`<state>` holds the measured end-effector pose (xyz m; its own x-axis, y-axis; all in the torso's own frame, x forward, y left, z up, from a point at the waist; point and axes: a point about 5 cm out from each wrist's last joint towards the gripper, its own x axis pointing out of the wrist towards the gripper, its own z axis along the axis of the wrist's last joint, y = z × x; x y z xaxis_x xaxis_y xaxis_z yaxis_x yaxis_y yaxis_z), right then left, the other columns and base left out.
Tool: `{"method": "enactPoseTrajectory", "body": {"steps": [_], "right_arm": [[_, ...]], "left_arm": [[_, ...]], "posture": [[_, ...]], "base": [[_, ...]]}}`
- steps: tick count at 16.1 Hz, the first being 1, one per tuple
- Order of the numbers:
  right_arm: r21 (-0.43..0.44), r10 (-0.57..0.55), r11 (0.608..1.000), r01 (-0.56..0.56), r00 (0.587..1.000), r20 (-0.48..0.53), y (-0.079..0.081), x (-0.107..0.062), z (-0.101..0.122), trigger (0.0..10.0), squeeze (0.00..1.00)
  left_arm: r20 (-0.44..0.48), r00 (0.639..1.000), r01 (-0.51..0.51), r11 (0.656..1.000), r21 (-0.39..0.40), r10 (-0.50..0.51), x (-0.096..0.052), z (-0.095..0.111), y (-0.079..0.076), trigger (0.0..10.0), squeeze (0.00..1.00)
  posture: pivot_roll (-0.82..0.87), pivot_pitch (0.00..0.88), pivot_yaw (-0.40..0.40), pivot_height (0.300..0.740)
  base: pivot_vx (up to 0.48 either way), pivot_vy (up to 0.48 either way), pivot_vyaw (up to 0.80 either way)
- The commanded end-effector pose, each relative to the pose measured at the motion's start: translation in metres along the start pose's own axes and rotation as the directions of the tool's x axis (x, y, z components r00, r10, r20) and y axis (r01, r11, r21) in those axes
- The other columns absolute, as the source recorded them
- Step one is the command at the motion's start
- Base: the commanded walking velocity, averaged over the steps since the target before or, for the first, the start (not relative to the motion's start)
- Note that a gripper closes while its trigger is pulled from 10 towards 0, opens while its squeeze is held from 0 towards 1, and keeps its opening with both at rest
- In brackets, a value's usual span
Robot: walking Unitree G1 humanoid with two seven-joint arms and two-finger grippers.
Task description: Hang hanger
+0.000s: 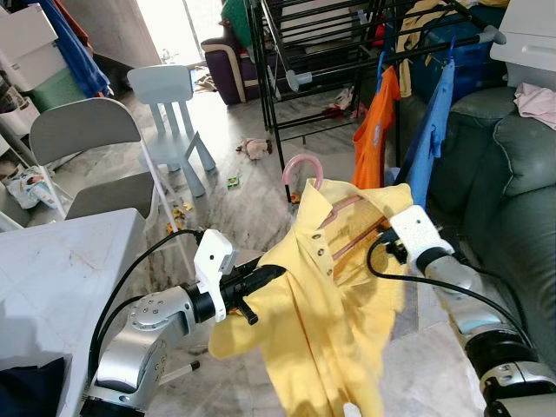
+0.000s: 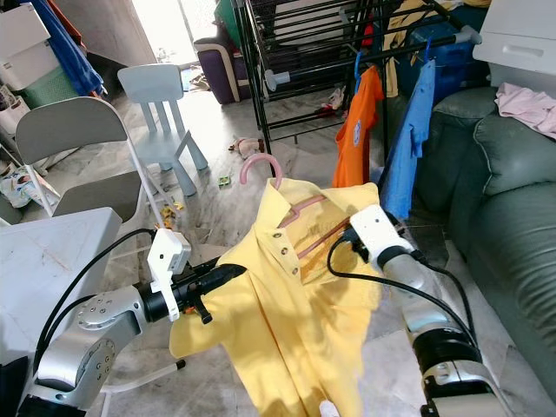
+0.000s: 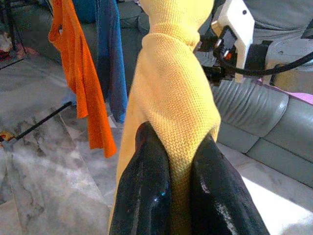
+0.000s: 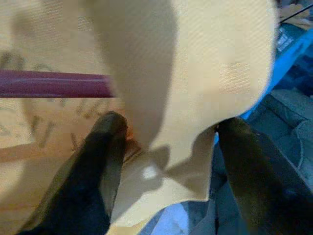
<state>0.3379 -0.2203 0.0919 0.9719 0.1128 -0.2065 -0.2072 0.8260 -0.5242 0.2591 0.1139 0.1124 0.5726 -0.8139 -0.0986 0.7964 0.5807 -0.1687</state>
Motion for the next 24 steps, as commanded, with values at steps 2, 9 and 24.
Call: {"method": "enactPoseTrajectory", "body": {"steps": [2, 9, 24], "right_arm": [[0.025, -0.002, 1.0, 0.002, 1.0, 0.01, 0.002, -0.001, -0.001, 0.0, 0.0], [0.039, -0.008, 0.999, 0.005, 0.998, 0.06, 0.002, 0.002, 0.008, 0.0, 0.0], [0.05, 0.257, 0.956, -0.291, 0.905, 0.339, 0.049, -0.008, 0.069, 0.0, 0.0]], "left_arm": [[0.039, 0.999, -0.018, 0.999, 0.036, 0.016, -0.001, 0.011, 0.004, 10.0, 0.0], [0.052, 0.995, -0.093, 0.994, 0.053, 0.091, -0.001, 0.012, 0.013, 10.0, 0.0], [0.064, 0.968, -0.245, 0.967, 0.069, 0.241, 0.015, 0.013, 0.028, 10.0, 0.0]], "posture": [[-0.14, 0.0, 0.168, 0.74], [-0.15, 0.0, 0.17, 0.74], [-0.17, 0.0, 0.176, 0.74]], "base": [[0.0, 0.0, 0.0], [0.0, 0.0, 0.0], [0.0, 0.0, 0.0]]}}
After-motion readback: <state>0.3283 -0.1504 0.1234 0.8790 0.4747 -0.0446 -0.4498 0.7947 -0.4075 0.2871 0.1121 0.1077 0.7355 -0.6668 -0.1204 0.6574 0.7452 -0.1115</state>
